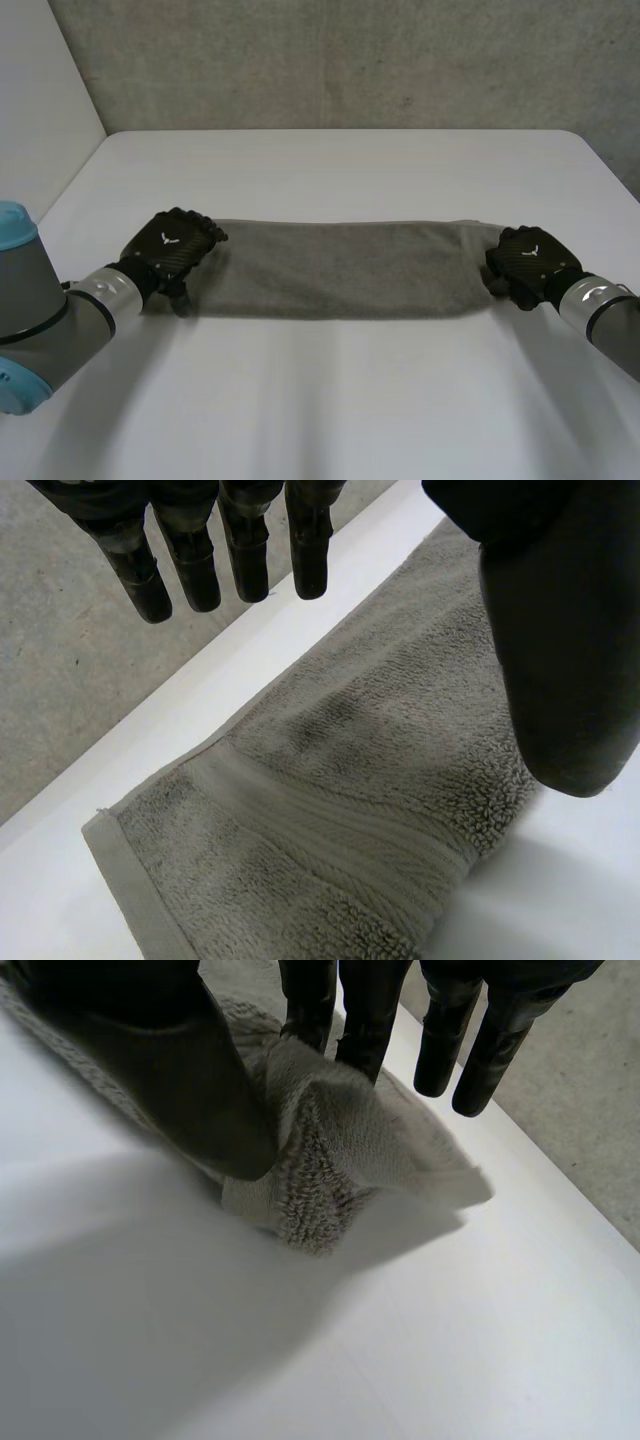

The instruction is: Fold the towel.

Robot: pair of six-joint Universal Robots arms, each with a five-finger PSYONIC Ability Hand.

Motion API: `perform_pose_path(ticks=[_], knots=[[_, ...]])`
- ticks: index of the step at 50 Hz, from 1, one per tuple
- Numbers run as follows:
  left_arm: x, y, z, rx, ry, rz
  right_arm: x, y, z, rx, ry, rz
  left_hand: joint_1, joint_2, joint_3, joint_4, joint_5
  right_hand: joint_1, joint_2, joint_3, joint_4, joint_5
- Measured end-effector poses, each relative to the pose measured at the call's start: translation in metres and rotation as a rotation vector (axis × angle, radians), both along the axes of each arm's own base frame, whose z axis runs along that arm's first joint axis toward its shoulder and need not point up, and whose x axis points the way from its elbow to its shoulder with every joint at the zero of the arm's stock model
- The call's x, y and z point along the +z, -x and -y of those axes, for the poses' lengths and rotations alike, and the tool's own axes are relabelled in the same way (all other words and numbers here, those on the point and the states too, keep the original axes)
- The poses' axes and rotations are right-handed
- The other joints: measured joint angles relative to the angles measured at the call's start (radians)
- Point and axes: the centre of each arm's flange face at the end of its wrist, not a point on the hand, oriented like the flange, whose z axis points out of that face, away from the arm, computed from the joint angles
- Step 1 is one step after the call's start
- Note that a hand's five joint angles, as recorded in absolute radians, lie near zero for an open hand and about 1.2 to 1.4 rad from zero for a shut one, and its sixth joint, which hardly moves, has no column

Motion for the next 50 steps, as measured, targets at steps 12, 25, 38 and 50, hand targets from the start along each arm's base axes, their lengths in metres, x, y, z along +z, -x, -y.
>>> perform_pose_path(ticks=[12, 25, 38, 50], knots=[[-0.002, -0.001, -0.002, 0.0, -0.01, 0.001, 0.011, 0.059, 0.038, 0.103, 0.103, -0.081, 0.0, 0.0, 0.0, 0.0, 0.0, 0.033, 0.026, 0.0, 0.0, 0.054], [-0.004, 0.002, -0.007, -0.01, -0.019, 0.003, 0.015, 0.075, 0.025, 0.256, -0.075, -0.088, 0.0, 0.0, 0.0, 0.0, 0.0, -0.84, -0.822, 0.0, 0.0, -0.892], [-0.009, 0.003, -0.016, -0.018, -0.049, 0.009, 0.013, 0.076, 0.02, 0.127, -0.118, -0.013, 0.0, 0.0, 0.0, 0.0, 0.002, -0.846, -0.776, 0.0, 0.0, -0.787], [-0.008, 0.009, -0.022, -0.038, -0.045, 0.01, 0.017, 0.078, 0.031, -0.102, 0.004, -0.047, 0.0, 0.0, 0.0, 0.0, 0.002, -0.796, -0.745, 0.0, 0.0, -0.758]])
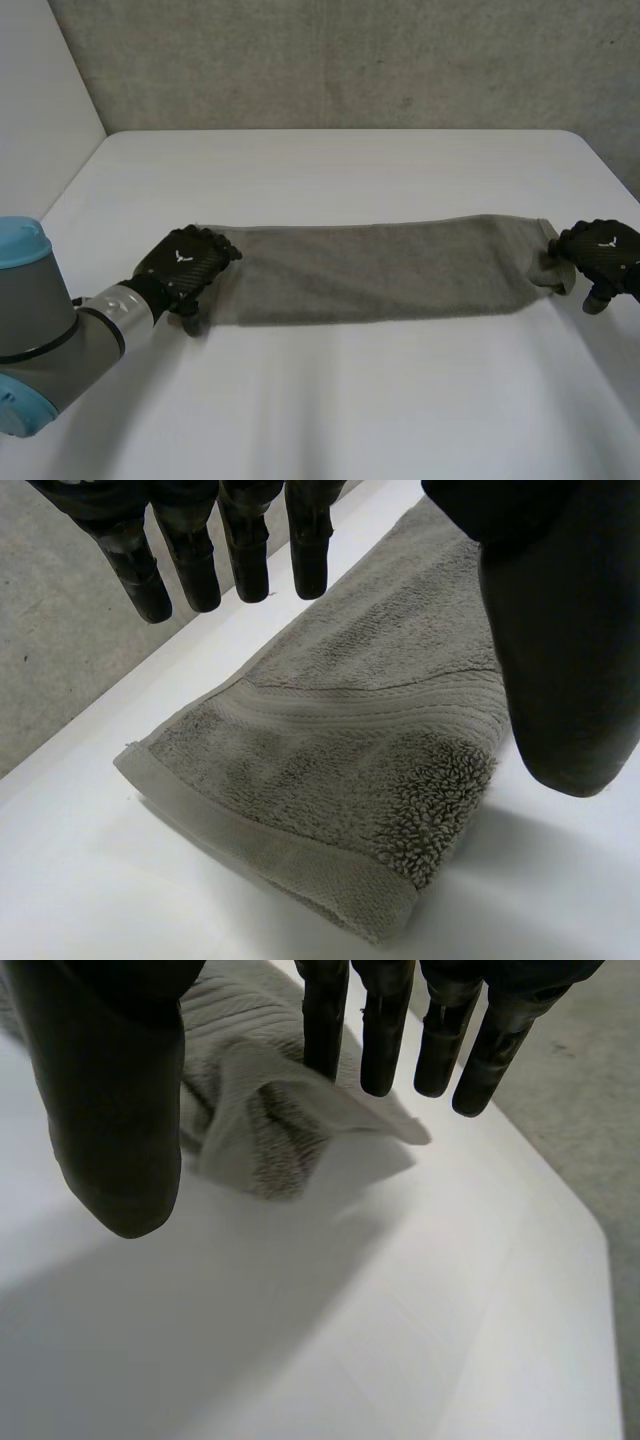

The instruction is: Fold the towel.

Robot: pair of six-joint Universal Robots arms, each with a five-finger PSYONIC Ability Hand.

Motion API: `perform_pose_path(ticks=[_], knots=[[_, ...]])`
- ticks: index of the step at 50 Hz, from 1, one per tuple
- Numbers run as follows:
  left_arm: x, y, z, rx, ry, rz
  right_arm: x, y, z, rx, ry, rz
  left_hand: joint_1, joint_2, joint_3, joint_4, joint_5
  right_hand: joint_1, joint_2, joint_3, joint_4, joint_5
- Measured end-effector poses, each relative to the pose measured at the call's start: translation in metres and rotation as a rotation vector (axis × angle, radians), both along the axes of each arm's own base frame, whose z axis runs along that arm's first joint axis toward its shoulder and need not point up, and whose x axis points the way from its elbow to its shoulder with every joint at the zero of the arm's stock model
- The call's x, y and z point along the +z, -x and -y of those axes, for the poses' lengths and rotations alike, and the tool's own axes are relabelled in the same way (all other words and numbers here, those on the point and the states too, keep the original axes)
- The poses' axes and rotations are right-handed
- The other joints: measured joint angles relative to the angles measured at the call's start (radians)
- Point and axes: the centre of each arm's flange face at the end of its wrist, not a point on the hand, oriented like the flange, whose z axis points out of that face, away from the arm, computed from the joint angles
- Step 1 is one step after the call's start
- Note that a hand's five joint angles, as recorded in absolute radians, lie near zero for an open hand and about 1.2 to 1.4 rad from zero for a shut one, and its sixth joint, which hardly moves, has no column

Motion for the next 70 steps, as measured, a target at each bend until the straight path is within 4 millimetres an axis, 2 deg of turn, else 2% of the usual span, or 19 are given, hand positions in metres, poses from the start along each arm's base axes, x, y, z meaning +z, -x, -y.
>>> perform_pose_path(ticks=[14, 24, 32, 46, 56, 61, 65, 70], knots=[[-0.001, 0.0, 0.001, -0.001, 0.001, -0.002, -0.003, -0.004, 0.004, -0.024, 0.066, 0.012, 0.0, 0.0, 0.0, 0.0, 0.0, 0.258, 0.245, 0.0, 0.0, 0.231], [-0.003, 0.001, 0.001, -0.002, -0.004, -0.001, -0.007, -0.005, 0.007, -0.024, 0.081, 0.019, 0.0, 0.0, 0.0, 0.0, 0.0, 0.247, 0.242, 0.0, 0.0, 0.207], [-0.004, 0.001, 0.001, -0.002, -0.005, -0.001, -0.008, -0.013, 0.004, -0.025, 0.053, 0.077, 0.0, 0.0, 0.0, 0.0, 0.0, 0.131, 0.129, 0.0, 0.0, 0.069], [-0.004, 0.0, 0.0, -0.002, -0.008, -0.001, -0.006, -0.028, -0.005, 0.003, 0.045, 0.105, 0.0, 0.0, 0.0, 0.0, -0.001, 0.118, 0.119, 0.0, 0.0, 0.071], [-0.004, 0.0, 0.001, -0.002, -0.009, -0.001, -0.016, -0.022, 0.009, -0.006, 0.076, 0.079, 0.0, 0.0, 0.0, 0.0, -0.001, 0.271, 0.267, 0.0, 0.0, 0.246], [-0.005, 0.0, 0.001, -0.001, -0.009, 0.0, -0.02, -0.018, 0.014, -0.02, 0.078, 0.058, 0.0, 0.0, 0.0, 0.0, -0.001, 0.499, 0.493, 0.0, 0.0, 0.454], [-0.005, -0.001, 0.001, 0.001, -0.01, 0.0, -0.023, -0.015, 0.016, -0.022, 0.076, 0.039, 0.0, 0.0, 0.0, 0.0, -0.001, 0.831, 0.782, 0.0, 0.0, 0.793], [-0.005, -0.002, 0.002, 0.005, -0.01, 0.001, -0.021, -0.002, 0.019, -0.041, 0.074, 0.02, 0.0, 0.0, 0.0, 0.0, -0.001, 0.847, 0.793, 0.0, 0.0, 0.829]])
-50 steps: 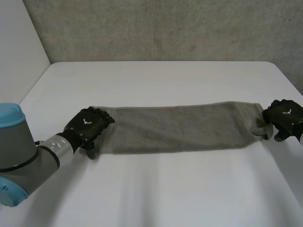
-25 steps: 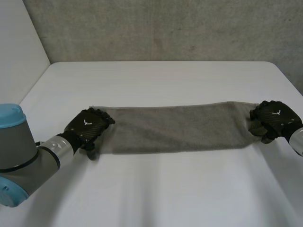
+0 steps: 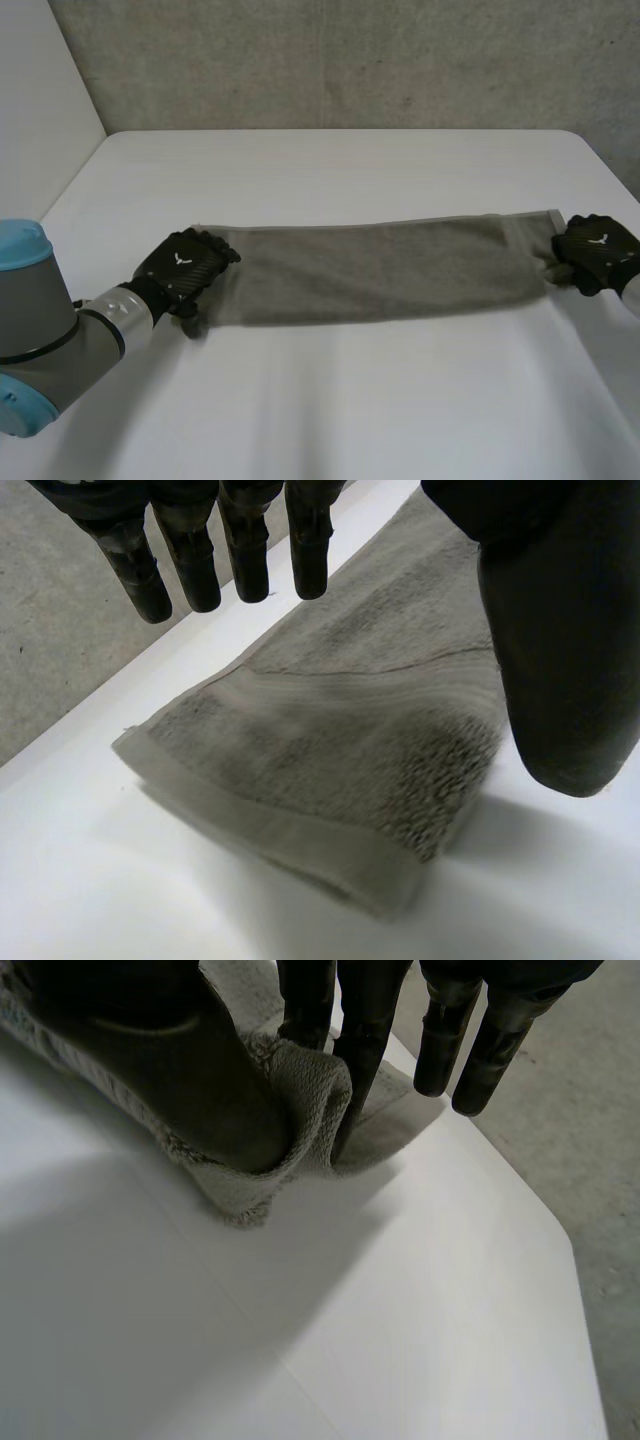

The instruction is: Fold the towel.

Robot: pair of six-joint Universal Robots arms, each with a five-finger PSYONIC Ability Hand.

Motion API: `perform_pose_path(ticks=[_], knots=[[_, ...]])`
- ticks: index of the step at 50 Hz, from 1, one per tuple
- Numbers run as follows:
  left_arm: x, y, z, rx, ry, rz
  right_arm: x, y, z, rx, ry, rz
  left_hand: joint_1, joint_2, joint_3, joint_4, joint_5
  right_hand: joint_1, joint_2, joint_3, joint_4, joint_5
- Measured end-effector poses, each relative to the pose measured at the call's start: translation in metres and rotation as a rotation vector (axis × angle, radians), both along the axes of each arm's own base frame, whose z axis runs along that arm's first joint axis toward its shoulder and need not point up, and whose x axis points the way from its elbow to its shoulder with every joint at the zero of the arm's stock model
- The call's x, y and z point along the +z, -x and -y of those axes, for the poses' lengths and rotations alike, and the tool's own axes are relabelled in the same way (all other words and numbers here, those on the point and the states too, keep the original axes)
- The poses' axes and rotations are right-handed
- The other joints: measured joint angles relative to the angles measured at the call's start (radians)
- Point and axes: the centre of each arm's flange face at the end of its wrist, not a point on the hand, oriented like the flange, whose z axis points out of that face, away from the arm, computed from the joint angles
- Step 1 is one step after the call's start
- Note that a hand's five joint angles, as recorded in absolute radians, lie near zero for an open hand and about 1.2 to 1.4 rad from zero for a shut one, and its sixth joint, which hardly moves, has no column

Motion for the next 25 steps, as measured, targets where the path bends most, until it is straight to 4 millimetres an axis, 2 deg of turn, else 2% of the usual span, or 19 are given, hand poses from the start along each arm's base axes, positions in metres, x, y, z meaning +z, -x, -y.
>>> perform_pose_path(ticks=[4, 8, 11, 14, 17, 19, 20, 25], knots=[[0.0, -0.001, 0.001, 0.003, 0.001, 0.0, 0.008, 0.017, 0.005, -0.022, 0.014, -0.018, 0.0, 0.0, 0.0, 0.0, 0.0, 0.0, 0.0, 0.0, 0.0, 0.0], [0.001, -0.001, 0.001, 0.005, 0.002, 0.0, 0.027, 0.04, 0.014, -0.036, 0.049, -0.069, 0.0, 0.0, 0.0, 0.0, 0.0, 0.0, 0.0, 0.0, 0.0, 0.0], [0.001, -0.002, 0.001, 0.006, 0.003, 0.0, 0.044, 0.048, 0.017, -0.026, 0.069, -0.108, 0.0, 0.0, 0.0, 0.0, 0.0, 0.0, 0.0, 0.0, 0.0, 0.0], [0.001, -0.002, 0.001, 0.006, 0.004, -0.001, 0.061, 0.045, 0.017, 0.005, 0.082, -0.132, 0.0, 0.0, 0.0, 0.0, 0.0, 0.0, 0.0, 0.0, 0.0, 0.001], [0.002, -0.002, 0.001, 0.006, 0.006, -0.001, 0.078, 0.026, 0.014, 0.062, 0.099, -0.139, 0.0, 0.0, 0.0, 0.0, 0.0, 0.001, 0.002, 0.0, 0.0, 0.0], [0.003, -0.002, 0.001, 0.006, 0.008, -0.002, 0.09, 0.001, 0.009, 0.125, 0.119, -0.133, 0.0, 0.0, 0.0, 0.0, 0.0, 0.001, 0.008, 0.0, 0.0, 0.0], [0.003, -0.002, 0.001, 0.006, 0.008, -0.002, 0.093, -0.005, 0.008, 0.14, 0.124, -0.131, 0.0, 0.0, 0.0, 0.0, 0.0, 0.001, 0.008, 0.0, 0.0, 0.0], [0.005, -0.002, 0.001, 0.007, 0.015, -0.003, 0.114, -0.087, -0.018, 0.325, 0.183, -0.099, 0.0, 0.0, 0.0, 0.0, 0.0, 0.002, 0.012, 0.0, 0.0, 0.0]])
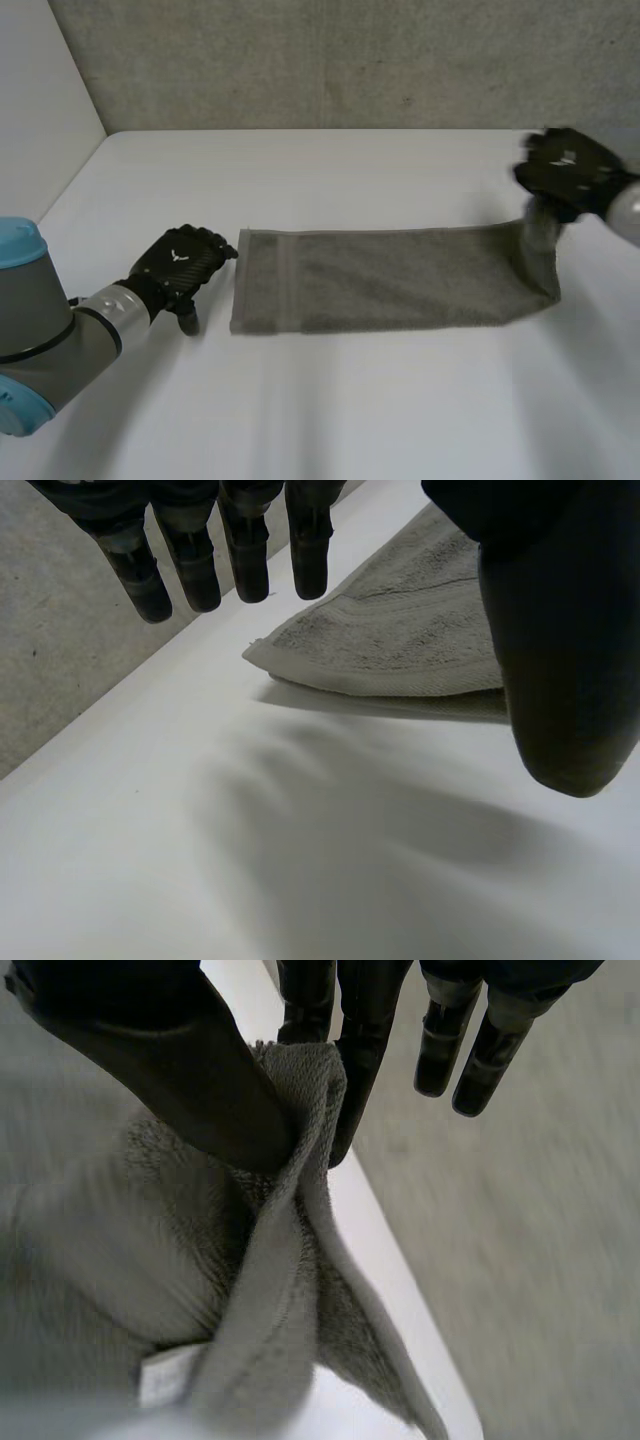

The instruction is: Fold the towel.

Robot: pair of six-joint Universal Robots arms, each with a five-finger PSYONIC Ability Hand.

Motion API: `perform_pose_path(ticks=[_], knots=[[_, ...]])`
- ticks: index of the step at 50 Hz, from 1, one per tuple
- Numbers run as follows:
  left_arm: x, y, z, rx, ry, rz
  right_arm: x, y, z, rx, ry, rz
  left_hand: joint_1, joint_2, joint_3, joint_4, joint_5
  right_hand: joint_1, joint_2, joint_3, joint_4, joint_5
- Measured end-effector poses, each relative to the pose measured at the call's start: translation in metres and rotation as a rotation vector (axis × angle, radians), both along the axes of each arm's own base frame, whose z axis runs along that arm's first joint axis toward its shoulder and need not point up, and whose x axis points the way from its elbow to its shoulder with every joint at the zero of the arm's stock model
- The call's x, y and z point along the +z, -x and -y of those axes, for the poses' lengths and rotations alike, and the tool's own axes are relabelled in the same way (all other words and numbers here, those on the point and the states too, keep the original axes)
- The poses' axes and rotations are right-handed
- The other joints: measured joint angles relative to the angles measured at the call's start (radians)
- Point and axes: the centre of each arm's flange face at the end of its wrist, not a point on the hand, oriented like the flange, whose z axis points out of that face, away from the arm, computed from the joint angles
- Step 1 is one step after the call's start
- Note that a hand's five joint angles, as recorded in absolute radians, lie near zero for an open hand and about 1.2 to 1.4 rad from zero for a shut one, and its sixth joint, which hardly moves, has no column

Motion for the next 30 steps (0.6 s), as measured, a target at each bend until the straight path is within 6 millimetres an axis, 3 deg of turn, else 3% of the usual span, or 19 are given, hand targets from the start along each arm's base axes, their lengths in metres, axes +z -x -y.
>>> perform_pose_path(ticks=[5, 7, 8, 11, 16, 21, 26, 30], knots=[[0.003, -0.002, 0.003, 0.009, 0.011, -0.003, 0.006, -0.072, -0.032, 0.15, 0.024, 0.015, 0.0, 0.0, 0.0, 0.0, 0.0, 0.001, 0.0, 0.0, 0.0, 0.0], [0.006, -0.004, 0.006, 0.019, 0.021, -0.005, 0.003, -0.109, -0.05, 0.225, 0.031, 0.019, 0.0, 0.0, 0.0, 0.0, 0.0, 0.003, 0.0, 0.0, 0.0, 0.0], [0.007, -0.005, 0.006, 0.022, 0.023, -0.006, 0.002, -0.116, -0.054, 0.24, 0.033, 0.019, 0.0, 0.0, 0.0, 0.0, 0.0, 0.003, 0.0, 0.0, 0.0, 0.0], [0.016, -0.011, 0.012, 0.048, 0.043, -0.023, -0.007, -0.165, -0.081, 0.334, 0.041, 0.02, 0.0, 0.0, 0.0, 0.0, 0.0, 0.003, 0.0, 0.0, 0.0, 0.0], [0.033, -0.021, 0.02, 0.101, 0.07, -0.075, -0.028, -0.217, -0.108, 0.42, 0.05, 0.014, 0.0, 0.0, 0.0, 0.0, 0.0, 0.003, 0.0, 0.0, 0.0, 0.0], [0.051, -0.032, 0.029, 0.154, 0.094, -0.137, -0.049, -0.252, -0.128, 0.474, 0.055, 0.012, 0.0, 0.0, 0.0, 0.0, 0.0, 0.003, 0.0, 0.0, 0.0, 0.0], [0.059, -0.039, 0.032, 0.179, 0.104, -0.164, -0.066, -0.272, -0.146, 0.515, 0.037, 0.019, 0.0, 0.0, 0.0, 0.0, 0.0, -0.003, -0.004, 0.0, 0.0, -0.002], [0.059, -0.039, 0.032, 0.179, 0.102, -0.167, -0.076, -0.279, -0.156, 0.534, 0.013, 0.019, 0.0, 0.0, 0.0, 0.0, 0.0, -0.303, -0.309, 0.0, 0.0, -0.298]])
